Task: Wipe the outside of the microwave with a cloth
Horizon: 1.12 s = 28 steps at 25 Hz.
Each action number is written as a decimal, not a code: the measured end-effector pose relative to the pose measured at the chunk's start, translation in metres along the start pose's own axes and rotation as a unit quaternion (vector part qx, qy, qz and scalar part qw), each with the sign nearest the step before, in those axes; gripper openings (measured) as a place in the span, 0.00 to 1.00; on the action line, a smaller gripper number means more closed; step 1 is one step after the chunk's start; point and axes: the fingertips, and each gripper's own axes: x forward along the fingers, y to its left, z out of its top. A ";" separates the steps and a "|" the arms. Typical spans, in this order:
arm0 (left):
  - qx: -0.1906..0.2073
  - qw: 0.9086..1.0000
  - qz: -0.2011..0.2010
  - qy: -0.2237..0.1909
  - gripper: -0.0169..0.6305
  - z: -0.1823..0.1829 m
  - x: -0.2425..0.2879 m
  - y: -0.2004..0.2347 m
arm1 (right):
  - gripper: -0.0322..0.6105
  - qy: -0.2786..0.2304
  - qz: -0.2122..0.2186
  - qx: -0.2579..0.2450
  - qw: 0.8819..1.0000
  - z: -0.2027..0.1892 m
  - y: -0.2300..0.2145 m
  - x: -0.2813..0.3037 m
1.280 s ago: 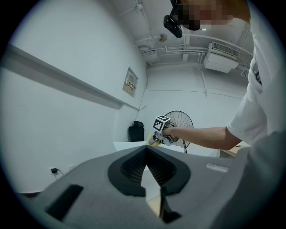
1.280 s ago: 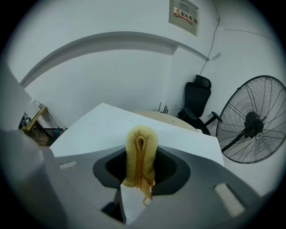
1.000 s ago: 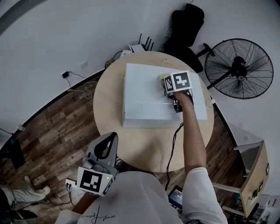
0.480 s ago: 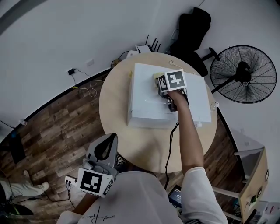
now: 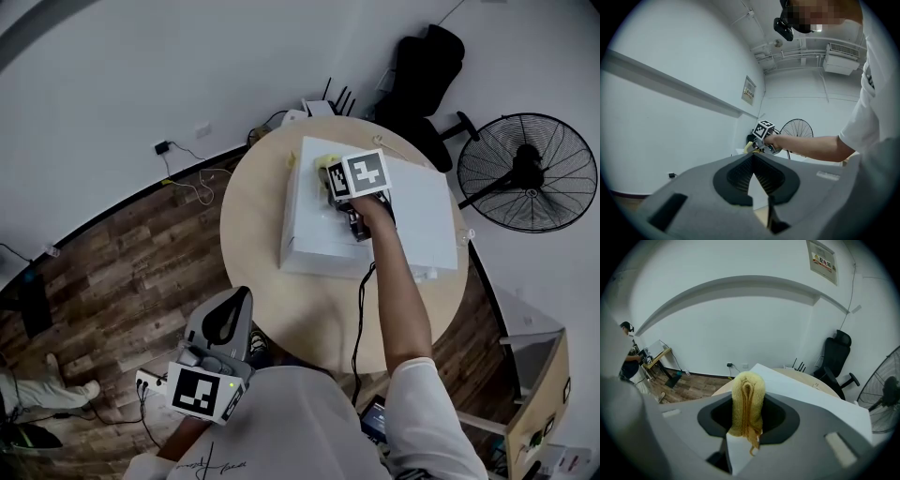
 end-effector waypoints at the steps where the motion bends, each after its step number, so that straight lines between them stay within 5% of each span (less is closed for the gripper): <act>1: -0.001 1.000 0.003 -0.001 0.01 0.000 -0.001 0.002 | 0.26 0.000 0.003 -0.003 1.000 0.002 0.004 0.002; 15: -0.001 1.000 0.027 -0.002 0.01 0.000 -0.013 0.011 | 0.26 -0.043 0.116 0.010 0.992 0.027 0.065 -0.006; 28: 0.014 0.999 -0.045 -0.001 0.01 0.003 0.023 -0.040 | 0.26 -0.074 0.054 0.057 0.994 -0.014 -0.030 -0.077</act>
